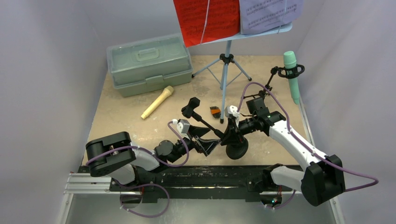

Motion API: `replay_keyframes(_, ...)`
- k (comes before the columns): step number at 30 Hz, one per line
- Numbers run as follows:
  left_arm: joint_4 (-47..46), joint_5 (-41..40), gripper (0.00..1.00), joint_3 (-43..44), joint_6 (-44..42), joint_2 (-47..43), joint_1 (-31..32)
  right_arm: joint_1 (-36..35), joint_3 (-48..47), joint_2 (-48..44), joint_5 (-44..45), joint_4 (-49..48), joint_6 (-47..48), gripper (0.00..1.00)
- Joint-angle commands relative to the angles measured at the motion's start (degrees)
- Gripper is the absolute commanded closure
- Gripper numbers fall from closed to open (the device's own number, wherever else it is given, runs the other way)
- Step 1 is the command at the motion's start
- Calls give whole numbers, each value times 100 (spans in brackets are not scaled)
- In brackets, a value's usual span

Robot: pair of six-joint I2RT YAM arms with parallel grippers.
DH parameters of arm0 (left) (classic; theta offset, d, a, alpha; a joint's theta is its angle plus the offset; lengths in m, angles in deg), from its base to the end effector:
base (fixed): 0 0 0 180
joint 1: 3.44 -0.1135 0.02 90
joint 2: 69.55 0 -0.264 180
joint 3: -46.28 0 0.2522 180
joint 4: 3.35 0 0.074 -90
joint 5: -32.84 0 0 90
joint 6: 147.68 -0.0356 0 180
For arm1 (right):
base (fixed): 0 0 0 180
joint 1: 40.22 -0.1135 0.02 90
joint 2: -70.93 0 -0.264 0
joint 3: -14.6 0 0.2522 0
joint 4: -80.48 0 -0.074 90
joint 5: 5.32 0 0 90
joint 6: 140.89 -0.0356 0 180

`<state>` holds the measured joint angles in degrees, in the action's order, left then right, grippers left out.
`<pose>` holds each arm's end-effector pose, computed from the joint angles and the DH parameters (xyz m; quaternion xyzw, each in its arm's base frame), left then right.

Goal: Pack up the instrument practice props
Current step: Unscrew the knob on the microphone stand.

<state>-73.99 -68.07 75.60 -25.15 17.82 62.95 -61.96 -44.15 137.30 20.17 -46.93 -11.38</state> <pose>0.1054 -0.2243 0.1870 0.1103 0.6171 -0.5517 0.5501 0.1818 0.1071 0.2444 -0.5344 0.6334 0.4760 0.2944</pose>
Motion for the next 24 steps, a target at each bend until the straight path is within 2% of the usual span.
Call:
replay_keyframes(1,-1751,-40,0,163,81,46,-30,3,-308,-54,-404,-43,66,100)
replay_keyframes(18,-1747,-210,1,375,72,165,-30,7,-308,-45,-413,-33,75,100)
replay_keyframes(21,-1747,-282,4,385,120,150,-27,7,-308,-45,-413,-33,75,100)
replay_keyframes(24,-1747,-282,12,474,170,160,-29,8,-317,-36,-413,-33,76,100)
